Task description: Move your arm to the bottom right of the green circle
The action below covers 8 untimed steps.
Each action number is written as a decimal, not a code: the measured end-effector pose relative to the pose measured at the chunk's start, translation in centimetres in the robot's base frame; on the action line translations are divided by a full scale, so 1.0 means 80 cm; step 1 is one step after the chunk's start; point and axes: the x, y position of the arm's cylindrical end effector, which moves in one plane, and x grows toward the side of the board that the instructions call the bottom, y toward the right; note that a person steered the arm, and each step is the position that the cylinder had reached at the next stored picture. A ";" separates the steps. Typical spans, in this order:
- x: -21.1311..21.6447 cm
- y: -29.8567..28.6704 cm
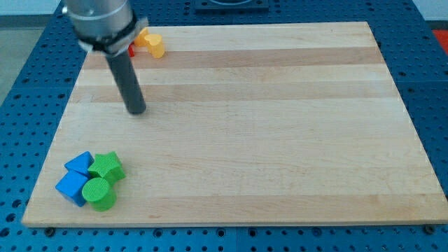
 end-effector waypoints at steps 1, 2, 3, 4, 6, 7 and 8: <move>0.051 0.000; 0.051 0.000; 0.068 0.031; 0.081 0.050; 0.165 0.069; 0.175 0.069; 0.207 0.052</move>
